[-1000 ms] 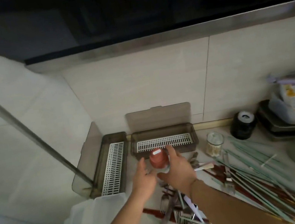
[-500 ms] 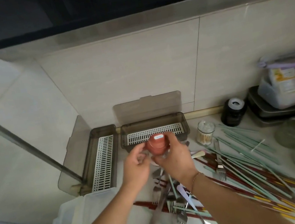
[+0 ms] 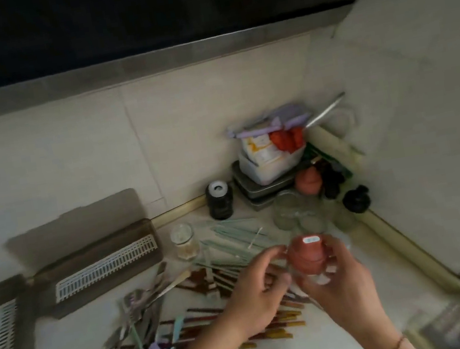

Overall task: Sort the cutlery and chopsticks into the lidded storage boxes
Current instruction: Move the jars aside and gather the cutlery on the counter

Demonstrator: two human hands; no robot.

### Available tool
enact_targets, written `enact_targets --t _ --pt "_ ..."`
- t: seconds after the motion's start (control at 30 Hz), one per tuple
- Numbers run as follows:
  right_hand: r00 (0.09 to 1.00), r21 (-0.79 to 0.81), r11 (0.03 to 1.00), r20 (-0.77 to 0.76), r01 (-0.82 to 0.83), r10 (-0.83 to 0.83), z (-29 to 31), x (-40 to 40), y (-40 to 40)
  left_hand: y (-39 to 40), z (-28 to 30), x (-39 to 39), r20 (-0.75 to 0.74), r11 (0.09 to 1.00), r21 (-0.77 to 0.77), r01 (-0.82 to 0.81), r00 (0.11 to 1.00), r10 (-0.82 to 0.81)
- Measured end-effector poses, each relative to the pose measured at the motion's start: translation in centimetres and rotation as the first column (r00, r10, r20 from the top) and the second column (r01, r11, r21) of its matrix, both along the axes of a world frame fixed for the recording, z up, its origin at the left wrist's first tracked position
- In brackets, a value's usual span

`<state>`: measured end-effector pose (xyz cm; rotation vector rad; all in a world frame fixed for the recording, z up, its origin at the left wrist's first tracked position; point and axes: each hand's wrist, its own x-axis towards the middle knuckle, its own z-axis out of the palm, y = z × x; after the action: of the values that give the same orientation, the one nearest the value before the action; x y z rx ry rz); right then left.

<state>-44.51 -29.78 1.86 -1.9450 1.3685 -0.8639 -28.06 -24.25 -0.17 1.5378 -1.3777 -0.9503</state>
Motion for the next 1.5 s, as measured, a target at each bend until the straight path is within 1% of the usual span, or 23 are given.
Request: enact_targets --t 0.07,0.13,0.2,0.27,0.3,0.33,0.4,0.47,0.5,0.53,0.63,0.8,0.9,0.97,1.03,1.1,1.17,1.2,1.27,1.3,1.33,1.4,1.5 --pt "0.995 -0.017 0.995 -0.013 0.098 -0.098 -0.4 -3.6 -1.7 -2.4 0.3 -3.3 -0.032 0.996 -0.009 0.086 0.996 -0.087" --pt "0.980 -0.026 0.980 -0.023 0.197 -0.198 -0.8 -6.6 -3.5 -4.8 0.9 -6.2 0.021 0.985 -0.059 0.160 0.987 -0.159" --pt "0.956 -0.020 0.956 -0.025 0.292 -0.292 -1.3 -9.1 -5.3 -7.4 1.3 -8.0 0.146 0.975 -0.150 0.163 0.979 -0.141" --pt "0.934 0.003 0.934 -0.026 0.358 -0.358 -2.0 -10.9 -7.1 -9.7 1.4 -8.9 0.339 0.959 -0.253 0.130 0.940 -0.038" --pt "0.928 0.020 0.928 -0.027 0.373 -0.373 -2.4 -11.6 -8.1 -10.7 1.2 -9.1 0.446 0.948 -0.279 0.156 0.895 -0.016" --pt "0.926 0.040 0.925 -0.029 0.379 -0.378 -2.8 -12.1 -9.0 -11.5 0.9 -9.2 0.548 0.943 -0.261 0.208 0.836 -0.033" --pt "0.928 0.067 0.926 -0.023 0.372 -0.372 -3.6 -12.7 -10.8 -12.6 0.2 -9.3 0.725 0.940 -0.122 0.318 0.676 -0.135" --pt "0.929 0.077 0.926 0.001 0.368 -0.370 -4.4 -12.7 -12.4 -13.2 -0.7 -9.4 0.824 0.926 -0.015 0.377 0.530 -0.203" --pt "0.928 0.085 0.925 0.013 0.371 -0.373 -4.7 -12.5 -13.1 -13.4 -1.0 -9.5 0.847 0.920 0.000 0.392 0.489 -0.209" --pt "0.926 0.094 0.922 0.023 0.374 -0.378 -5.0 -12.3 -13.8 -13.6 -1.1 -9.4 0.858 0.915 0.002 0.402 0.470 -0.209" --pt "0.924 0.107 0.922 0.049 0.372 -0.379 -5.8 -11.8 -15.1 -14.1 -1.3 -8.9 0.841 0.901 -0.040 0.433 0.501 -0.203" --pt "0.921 0.163 0.915 0.071 0.368 -0.383 -7.1 -11.0 -15.7 -14.6 -1.4 -8.4 0.801 0.842 -0.071 0.536 0.534 -0.272" --pt "0.911 0.149 0.908 0.072 0.393 -0.406 -7.5 -10.7 -15.7 -15.3 -1.3 -8.6 0.770 0.816 -0.096 0.570 0.562 -0.302" --pt "0.915 0.144 0.912 0.076 0.383 -0.396 -7.4 -10.5 -15.7 -15.7 -1.3 -9.0 0.758 0.816 -0.115 0.566 0.581 -0.296" --pt "0.920 0.129 0.916 0.057 0.379 -0.389 -7.2 -10.7 -15.1 -16.1 -1.4 -9.3 0.761 0.833 -0.096 0.545 0.580 -0.291" --pt "0.899 0.058 0.899 0.032 0.434 -0.436 -7.4 -11.0 -13.7 -16.1 -1.6 -9.1 0.792 0.861 -0.065 0.504 0.552 -0.263" --pt "0.896 -0.034 0.896 0.033 0.443 -0.442 -8.1 -10.8 -11.2 -15.7 -1.9 -8.1 0.830 0.904 -0.099 0.416 0.535 -0.156" --pt "0.921 -0.040 0.921 0.018 0.389 -0.388 -8.5 -10.1 -9.9 -15.3 -2.1 -7.4 0.834 0.926 -0.133 0.353 0.544 -0.088" --pt "0.974 0.025 0.975 -0.042 0.222 -0.221 -9.3 -8.2 -8.3 -14.3 -2.6 -6.1 0.827 0.959 -0.164 0.230 0.563 0.007" --pt "0.987 0.065 0.987 -0.059 0.150 -0.146 -9.8 -7.3 -8.1 -13.9 -2.9 -5.5 0.814 0.968 -0.160 0.194 0.581 0.018" --pt "0.992 0.104 0.987 -0.060 0.119 -0.113 -10.2 -6.6 -8.3 -13.5 -3.2 -5.1 0.798 0.972 -0.150 0.181 0.603 0.011" --pt "0.985 0.157 0.973 -0.060 0.169 -0.162 -10.2 -5.7 -9.5 -13.1 -3.8 -4.7 0.781 0.969 -0.153 0.192 0.624 0.000" --pt "0.966 0.148 0.956 -0.084 0.254 -0.244 -9.9 -5.3 -11.4 -13.2 -4.2 -4.7 0.754 0.966 -0.173 0.190 0.657 0.006"
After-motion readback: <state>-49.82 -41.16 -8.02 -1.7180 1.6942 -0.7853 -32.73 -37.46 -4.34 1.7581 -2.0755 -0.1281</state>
